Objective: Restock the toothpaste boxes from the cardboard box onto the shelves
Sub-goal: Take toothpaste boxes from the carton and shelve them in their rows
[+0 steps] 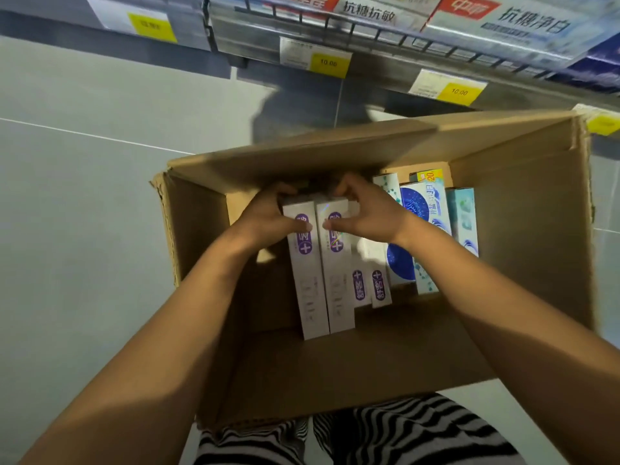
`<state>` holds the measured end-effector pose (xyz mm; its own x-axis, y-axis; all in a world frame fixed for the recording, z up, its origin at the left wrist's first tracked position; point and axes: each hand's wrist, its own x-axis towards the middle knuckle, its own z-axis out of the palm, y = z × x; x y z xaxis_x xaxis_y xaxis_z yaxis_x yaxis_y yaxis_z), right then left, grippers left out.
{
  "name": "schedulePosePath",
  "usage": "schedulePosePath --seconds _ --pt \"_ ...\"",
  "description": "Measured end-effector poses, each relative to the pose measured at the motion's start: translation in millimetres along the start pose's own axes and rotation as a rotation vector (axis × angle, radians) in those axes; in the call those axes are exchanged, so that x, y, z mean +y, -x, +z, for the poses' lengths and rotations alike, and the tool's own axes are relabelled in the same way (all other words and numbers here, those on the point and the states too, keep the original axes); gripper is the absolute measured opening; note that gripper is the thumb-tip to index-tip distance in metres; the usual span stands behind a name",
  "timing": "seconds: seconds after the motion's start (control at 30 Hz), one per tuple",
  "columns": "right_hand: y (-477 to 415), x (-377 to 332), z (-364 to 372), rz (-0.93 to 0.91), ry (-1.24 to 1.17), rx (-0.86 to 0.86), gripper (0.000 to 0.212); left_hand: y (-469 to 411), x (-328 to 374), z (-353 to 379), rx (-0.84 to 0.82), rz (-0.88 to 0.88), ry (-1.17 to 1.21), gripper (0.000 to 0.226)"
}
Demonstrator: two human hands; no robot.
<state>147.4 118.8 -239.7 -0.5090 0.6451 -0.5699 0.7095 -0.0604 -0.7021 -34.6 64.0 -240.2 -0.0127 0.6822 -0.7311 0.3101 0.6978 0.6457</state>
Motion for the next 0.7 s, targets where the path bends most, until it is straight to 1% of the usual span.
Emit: schedulePosePath --seconds 0.07,0.13,0.17,0.23,0.27,0.33,0.43,0.53,0.63,0.7 --pt "7.0 -8.2 -6.1 0.02 -0.037 -0.054 0.049 10.4 6.8 -5.2 -0.042 0.023 -0.011 0.053" --pt "14.8 -19.7 -17.9 0.055 -0.042 -0.151 0.067 21.8 14.5 -11.1 -0.09 0.027 -0.05 0.045" --pt "20.7 -27.7 -25.0 0.054 -0.003 -0.204 0.068 29.0 19.9 -13.8 -0.112 0.029 -0.085 0.043" --pt "36.7 -42.5 -35.8 0.028 0.153 -0.272 0.053 46.5 33.4 -17.6 -0.138 0.044 -0.175 0.047" --pt "46.6 -48.2 -40.7 0.027 0.213 -0.264 0.049 56.2 39.9 -18.7 -0.131 0.06 -0.218 0.051" --pt "71.8 -61.2 -54.8 0.033 0.239 -0.181 0.051 80.7 55.8 -21.6 -0.074 0.101 -0.29 0.058" --pt "116.6 -90.3 -90.8 0.061 0.211 -0.018 0.058 125.8 91.4 -33.8 0.005 0.158 -0.318 0.06" --pt "169.7 -135.5 -140.7 0.114 0.14 0.052 0.05 177.8 145.4 -54.1 0.044 0.187 -0.288 0.059" --pt "231.1 -193.5 -194.5 0.06 0.097 0.14 0.044 237.5 214.1 -78.5 0.096 0.252 -0.285 0.059" --pt "276.3 -236.9 -232.7 0.033 0.022 0.225 0.042 280.8 263.6 -96.6 0.128 0.301 -0.237 0.063"
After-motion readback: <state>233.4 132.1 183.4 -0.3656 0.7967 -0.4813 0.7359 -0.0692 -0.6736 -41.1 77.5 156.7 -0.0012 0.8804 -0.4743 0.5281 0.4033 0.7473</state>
